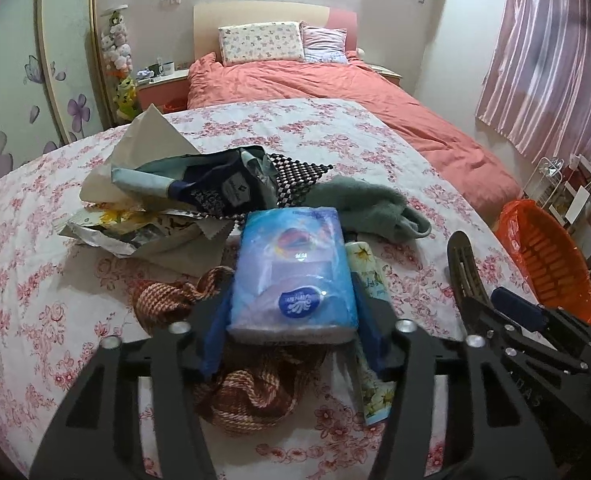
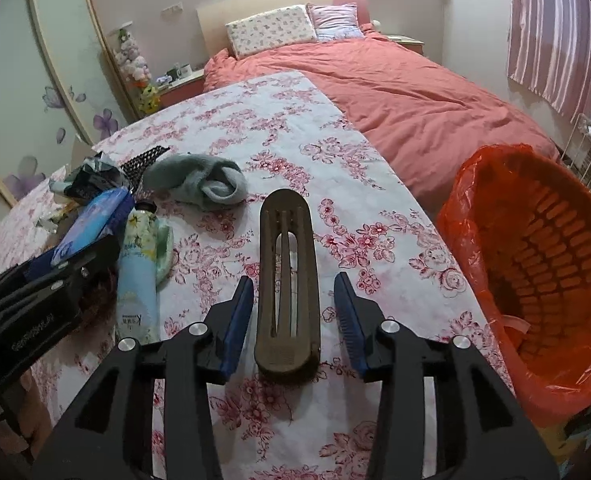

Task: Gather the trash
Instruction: 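Grasp the blue tissue pack with the left tool and lift it, then drop the tissue pack and comb into the orange basket, opening both tools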

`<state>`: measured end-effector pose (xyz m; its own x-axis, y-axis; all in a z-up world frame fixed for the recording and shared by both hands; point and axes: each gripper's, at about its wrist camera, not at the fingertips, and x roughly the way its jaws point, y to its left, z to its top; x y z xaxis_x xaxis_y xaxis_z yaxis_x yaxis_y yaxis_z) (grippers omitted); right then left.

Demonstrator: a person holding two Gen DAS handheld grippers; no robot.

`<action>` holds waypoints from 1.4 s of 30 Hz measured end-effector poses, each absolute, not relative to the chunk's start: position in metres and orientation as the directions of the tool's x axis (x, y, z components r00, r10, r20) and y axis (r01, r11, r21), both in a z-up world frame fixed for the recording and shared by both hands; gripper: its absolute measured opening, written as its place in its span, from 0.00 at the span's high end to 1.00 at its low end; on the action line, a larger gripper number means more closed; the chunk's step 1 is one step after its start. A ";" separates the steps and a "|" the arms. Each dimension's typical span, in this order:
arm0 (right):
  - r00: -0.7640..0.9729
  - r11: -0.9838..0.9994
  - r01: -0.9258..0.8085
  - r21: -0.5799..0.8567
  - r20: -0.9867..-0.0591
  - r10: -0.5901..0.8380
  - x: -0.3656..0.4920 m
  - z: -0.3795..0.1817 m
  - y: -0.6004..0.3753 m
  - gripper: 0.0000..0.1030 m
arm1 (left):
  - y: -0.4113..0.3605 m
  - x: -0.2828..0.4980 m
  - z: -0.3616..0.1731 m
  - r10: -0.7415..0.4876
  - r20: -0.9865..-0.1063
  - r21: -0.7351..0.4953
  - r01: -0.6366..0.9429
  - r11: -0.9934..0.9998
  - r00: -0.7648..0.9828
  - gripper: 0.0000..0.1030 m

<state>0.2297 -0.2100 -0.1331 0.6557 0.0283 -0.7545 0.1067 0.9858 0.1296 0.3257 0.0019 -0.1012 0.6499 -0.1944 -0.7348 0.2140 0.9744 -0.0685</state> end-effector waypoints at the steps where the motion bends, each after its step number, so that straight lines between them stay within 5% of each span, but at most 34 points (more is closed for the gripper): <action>1: 0.654 0.988 0.098 0.122 -0.756 0.029 0.228 -0.133 -0.208 0.71 | 0.002 0.325 -0.101 -0.196 -0.732 -0.070 0.215 0.974 0.652 0.49; 42: 0.794 0.974 0.104 0.202 -0.607 0.041 0.190 -0.077 -0.241 0.72 | -0.023 0.282 -0.043 -0.317 -0.619 -0.110 0.320 0.941 0.718 0.50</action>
<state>0.1900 -0.2413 -0.0774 0.7938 0.0410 -0.6068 0.1041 0.9739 0.2019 0.2823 -0.0231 -0.0430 0.7184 -0.3170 -0.6192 0.3201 0.9409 -0.1104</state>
